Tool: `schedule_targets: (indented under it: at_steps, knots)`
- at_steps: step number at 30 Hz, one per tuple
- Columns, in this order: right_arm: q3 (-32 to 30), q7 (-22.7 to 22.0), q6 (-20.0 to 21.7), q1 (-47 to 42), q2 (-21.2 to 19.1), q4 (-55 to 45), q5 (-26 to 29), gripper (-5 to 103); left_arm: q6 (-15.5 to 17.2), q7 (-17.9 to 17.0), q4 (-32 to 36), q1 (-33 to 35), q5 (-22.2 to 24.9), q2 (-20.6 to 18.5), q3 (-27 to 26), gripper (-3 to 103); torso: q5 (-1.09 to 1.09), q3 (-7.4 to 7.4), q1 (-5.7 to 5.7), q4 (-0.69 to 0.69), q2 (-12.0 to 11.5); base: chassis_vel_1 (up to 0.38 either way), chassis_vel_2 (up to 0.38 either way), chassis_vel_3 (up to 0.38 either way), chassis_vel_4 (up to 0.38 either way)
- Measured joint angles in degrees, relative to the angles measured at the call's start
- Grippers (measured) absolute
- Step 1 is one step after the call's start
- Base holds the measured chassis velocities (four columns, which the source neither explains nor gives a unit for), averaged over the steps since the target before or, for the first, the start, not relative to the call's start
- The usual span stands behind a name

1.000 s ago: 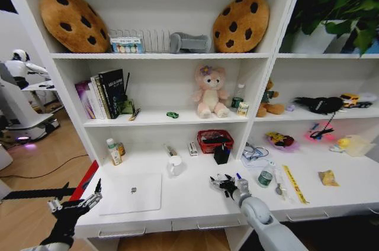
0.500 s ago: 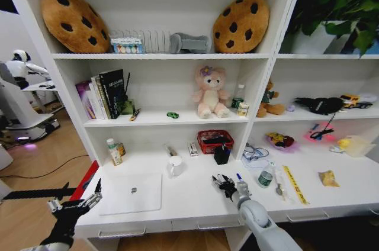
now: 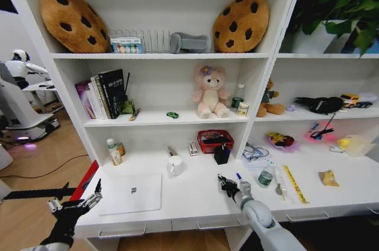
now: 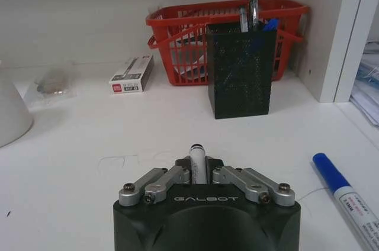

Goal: Organize the objects on the table.

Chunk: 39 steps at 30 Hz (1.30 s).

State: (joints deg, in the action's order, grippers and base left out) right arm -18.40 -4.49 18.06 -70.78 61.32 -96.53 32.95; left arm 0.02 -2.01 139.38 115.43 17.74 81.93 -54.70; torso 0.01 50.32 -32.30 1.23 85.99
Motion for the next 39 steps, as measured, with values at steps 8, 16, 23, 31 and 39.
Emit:
schedule_targets:
  at_steps: [8,16,23,31,39]
  knots:
    - [-2.6,0.2,-5.7,1.0,-1.5,-3.8,-0.7,12,0.0,0.0,0.0,0.0,0.0,0.0,0.0,100,-0.01,-0.01,0.00,0.00,0.0,0.000,0.000,0.000,0.000]
    - [-2.8,0.9,-10.4,8.0,-3.8,-1.8,0.2,12,0.0,0.0,0.0,0.0,0.0,0.0,0.0,100,0.00,-0.01,0.00,-0.02,0.0,0.000,0.000,0.000,0.000]
    - [-1.7,1.3,-11.7,14.1,-5.8,5.0,2.0,12,0.0,0.0,0.0,0.0,0.0,0.0,0.0,100,-0.02,-0.01,0.00,0.02,0.0,0.000,0.000,0.000,0.000]
    - [5.9,1.8,-12.9,24.5,-5.0,15.2,2.4,12,0.0,0.0,0.0,0.0,0.0,0.0,0.0,100,-0.02,-0.01,0.00,-0.01,0.0,0.000,0.000,0.000,0.000]
    - [9.9,1.3,-15.3,30.7,-1.3,19.9,0.9,12,0.0,0.0,0.0,0.0,0.0,0.0,0.0,100,-0.03,-0.01,0.00,-0.01,0.0,0.000,0.000,0.000,0.000]
